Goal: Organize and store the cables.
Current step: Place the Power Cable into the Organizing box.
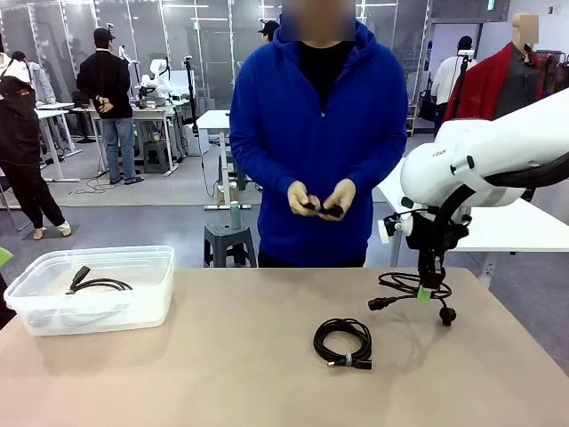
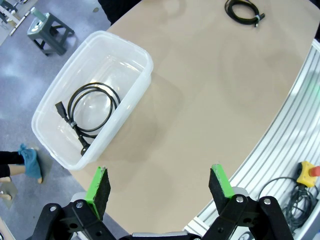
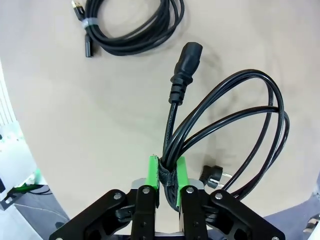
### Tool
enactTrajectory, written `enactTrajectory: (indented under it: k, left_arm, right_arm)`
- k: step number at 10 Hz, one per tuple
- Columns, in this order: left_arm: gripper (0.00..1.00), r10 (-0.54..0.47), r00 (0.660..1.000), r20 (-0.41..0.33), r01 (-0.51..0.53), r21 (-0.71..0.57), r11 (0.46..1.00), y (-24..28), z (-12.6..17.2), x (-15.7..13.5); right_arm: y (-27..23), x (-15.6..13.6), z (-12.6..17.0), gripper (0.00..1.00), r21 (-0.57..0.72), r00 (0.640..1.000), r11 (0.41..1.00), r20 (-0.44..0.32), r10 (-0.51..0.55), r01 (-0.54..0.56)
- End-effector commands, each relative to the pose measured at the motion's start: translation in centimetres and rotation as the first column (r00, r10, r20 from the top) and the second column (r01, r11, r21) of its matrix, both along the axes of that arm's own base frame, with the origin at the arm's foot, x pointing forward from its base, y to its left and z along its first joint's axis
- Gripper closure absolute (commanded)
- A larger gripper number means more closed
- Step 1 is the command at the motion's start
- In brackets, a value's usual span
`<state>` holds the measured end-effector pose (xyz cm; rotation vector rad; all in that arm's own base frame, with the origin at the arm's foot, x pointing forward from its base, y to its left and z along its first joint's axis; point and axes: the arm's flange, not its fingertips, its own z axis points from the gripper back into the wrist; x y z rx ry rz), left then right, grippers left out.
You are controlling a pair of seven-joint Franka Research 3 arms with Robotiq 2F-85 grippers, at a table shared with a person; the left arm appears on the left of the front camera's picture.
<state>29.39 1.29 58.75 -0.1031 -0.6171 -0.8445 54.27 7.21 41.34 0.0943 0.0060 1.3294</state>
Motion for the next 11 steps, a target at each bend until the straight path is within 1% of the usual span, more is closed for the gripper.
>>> enactTrajectory:
  k: [1,3,4,8,9,11]
  left_arm:
    - [0.00,-0.003,1.000,-0.004,0.003,0.000,1.000,-0.1,0.0,0.0]
    - [0.00,-0.003,1.000,-0.004,0.003,0.000,1.000,-0.1,0.0,0.0]
    - [0.00,-0.003,1.000,-0.004,0.003,0.000,1.000,-0.1,0.0,0.0]
    - [0.00,-0.003,1.000,-0.004,0.003,0.000,1.000,-0.1,0.0,0.0]
    - [0.00,-0.003,1.000,-0.004,0.003,0.000,1.000,-0.1,0.0,0.0]
    - [0.00,-0.003,1.000,-0.004,0.003,0.000,1.000,-0.1,0.0,0.0]
  right_arm:
    - [1.6,-0.3,1.5,0.92,-0.047,1.000,0.999,0.017,-0.009,0.010]
    - [4.2,-1.4,3.9,0.92,-0.090,0.998,0.996,0.055,0.035,-0.030]
    - [5.5,-1.9,4.6,0.92,-0.090,0.996,0.994,0.057,0.061,-0.056]
    - [11.6,-3.0,6.1,0.92,-0.092,0.980,0.984,0.115,0.166,-0.155]
    - [13.4,-3.3,6.5,0.92,-0.102,0.977,0.979,0.104,0.189,-0.178]
    - [17.2,-4.5,6.9,0.92,-0.137,0.966,0.966,0.110,0.233,-0.218]
